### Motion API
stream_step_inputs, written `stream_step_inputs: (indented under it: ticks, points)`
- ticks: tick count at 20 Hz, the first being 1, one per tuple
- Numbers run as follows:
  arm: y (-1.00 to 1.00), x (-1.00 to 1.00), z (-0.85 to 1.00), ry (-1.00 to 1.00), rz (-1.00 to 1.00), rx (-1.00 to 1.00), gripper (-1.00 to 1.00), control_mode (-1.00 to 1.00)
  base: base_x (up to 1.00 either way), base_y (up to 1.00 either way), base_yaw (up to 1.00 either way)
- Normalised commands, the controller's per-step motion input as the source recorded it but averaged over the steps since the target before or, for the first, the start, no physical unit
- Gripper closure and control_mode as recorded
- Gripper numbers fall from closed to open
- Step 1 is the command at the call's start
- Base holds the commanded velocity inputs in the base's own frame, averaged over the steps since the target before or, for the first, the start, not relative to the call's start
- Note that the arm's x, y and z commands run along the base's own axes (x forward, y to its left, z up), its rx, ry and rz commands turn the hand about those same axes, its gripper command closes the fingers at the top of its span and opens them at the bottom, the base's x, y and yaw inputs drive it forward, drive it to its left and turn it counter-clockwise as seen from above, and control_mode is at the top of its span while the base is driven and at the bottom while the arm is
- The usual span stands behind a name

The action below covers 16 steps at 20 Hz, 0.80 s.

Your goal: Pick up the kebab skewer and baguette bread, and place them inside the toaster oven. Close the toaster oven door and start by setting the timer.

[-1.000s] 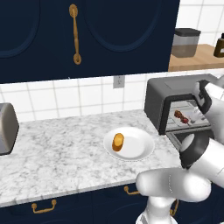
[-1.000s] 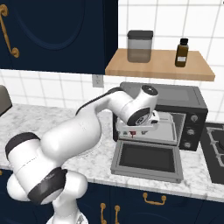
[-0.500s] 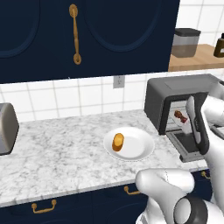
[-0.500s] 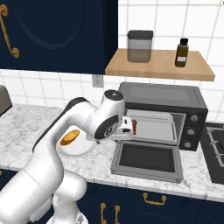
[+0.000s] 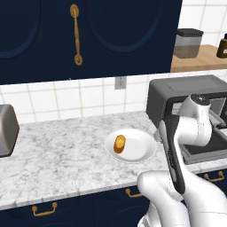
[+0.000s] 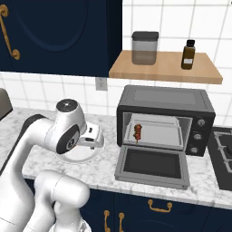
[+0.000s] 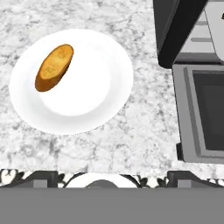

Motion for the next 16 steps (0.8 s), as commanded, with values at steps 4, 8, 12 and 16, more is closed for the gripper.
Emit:
stream_step_inputs:
  ticks: [4, 8, 12, 16]
  points:
    - [1.0, 0.1, 0.0, 0.0, -0.16, -0.02, -1.0, -1.0, 0.0, 0.0, 0.0]
    - [1.0, 0.21, 0.0, 0.0, -0.13, -0.02, -1.0, -1.0, 0.0, 0.0, 0.0]
    - [0.94, 0.42, 0.0, 0.0, -0.11, 0.0, -1.0, -1.0, 0.0, 0.0, 0.0]
    - [0.19, 0.62, -0.01, 0.03, -0.01, 0.0, -1.0, -1.0, 0.0, 0.0, 0.0]
